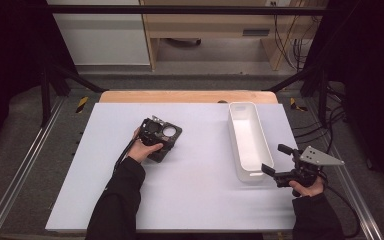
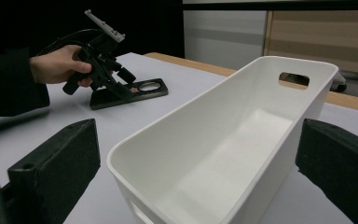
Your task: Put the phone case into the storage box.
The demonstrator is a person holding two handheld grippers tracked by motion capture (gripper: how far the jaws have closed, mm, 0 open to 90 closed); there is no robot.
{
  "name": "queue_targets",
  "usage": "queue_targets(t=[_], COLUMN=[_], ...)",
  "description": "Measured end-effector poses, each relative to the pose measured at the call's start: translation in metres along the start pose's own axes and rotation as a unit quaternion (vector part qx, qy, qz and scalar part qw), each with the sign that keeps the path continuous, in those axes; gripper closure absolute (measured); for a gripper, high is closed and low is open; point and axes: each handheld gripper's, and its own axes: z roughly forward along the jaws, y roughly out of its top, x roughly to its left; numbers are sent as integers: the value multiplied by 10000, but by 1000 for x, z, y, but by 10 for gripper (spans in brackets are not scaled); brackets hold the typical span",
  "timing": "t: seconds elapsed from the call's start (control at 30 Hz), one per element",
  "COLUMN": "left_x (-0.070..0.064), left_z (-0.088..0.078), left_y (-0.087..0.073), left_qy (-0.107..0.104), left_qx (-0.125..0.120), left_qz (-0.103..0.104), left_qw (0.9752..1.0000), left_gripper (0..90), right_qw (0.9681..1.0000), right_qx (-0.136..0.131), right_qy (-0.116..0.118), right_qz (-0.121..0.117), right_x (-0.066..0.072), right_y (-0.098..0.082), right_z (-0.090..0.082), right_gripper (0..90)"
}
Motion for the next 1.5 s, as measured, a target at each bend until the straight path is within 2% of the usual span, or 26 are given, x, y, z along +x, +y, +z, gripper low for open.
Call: queue_targets(t=[0.1,0.47,1.5], left_x=[0,-2,-5], left_z=[1,3,3], left_y=[0,0,1], left_qy=[-13,109,211], left_qx=[-3,94,205], left_qz=[-27,75,-33], left_qw=[10000,9999,9996], left_gripper=[61,88,100], right_qw=[10000,10000,10000], right_qx=[-3,7,-15], right_qy=[-2,5,19], right_qz=[2,0,20], right_x=[0,0,-1], right_y=[0,0,0], right_z=[0,0,0], right_gripper=[4,4,4])
